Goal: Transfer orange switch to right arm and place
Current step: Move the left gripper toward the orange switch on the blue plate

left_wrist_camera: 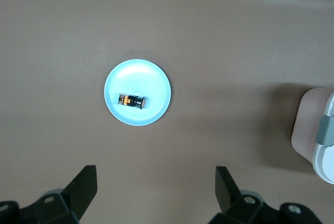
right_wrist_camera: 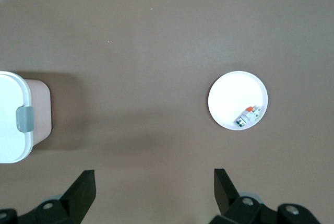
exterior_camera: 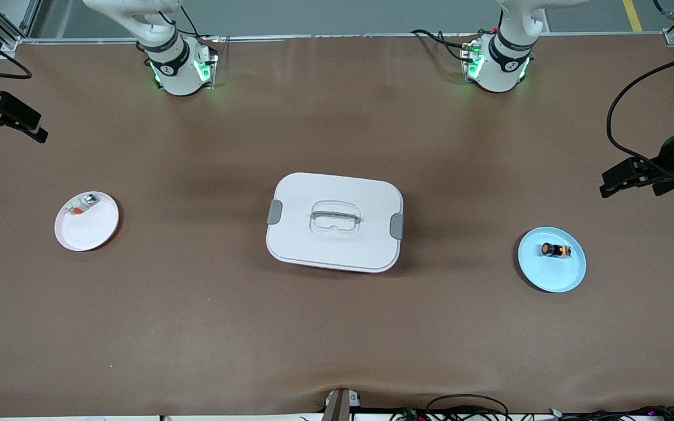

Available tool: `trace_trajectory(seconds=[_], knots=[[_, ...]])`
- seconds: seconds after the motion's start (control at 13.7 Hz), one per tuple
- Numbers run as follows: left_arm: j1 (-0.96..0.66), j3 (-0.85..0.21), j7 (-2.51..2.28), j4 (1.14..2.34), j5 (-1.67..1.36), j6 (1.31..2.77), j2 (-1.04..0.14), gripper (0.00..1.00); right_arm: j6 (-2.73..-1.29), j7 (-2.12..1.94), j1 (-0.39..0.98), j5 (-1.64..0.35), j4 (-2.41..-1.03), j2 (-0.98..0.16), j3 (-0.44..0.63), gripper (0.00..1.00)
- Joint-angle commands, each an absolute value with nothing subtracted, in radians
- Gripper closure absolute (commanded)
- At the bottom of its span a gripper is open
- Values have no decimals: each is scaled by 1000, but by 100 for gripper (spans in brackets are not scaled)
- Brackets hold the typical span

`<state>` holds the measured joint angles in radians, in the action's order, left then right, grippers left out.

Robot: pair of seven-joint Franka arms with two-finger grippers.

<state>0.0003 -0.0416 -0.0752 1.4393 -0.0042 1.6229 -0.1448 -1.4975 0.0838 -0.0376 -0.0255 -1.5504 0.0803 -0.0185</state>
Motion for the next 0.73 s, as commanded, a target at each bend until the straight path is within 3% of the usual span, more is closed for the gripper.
trace_trajectory(seconds=[0.0, 0.66], knots=[[3, -38, -58, 1433, -17, 1603, -137, 0, -1496, 106, -43, -37, -1568, 104, -28, 0], [28, -38, -54, 1436, -23, 1603, -146, 0, -1506, 106, -44, -37, -1568, 101, -26, 0]])
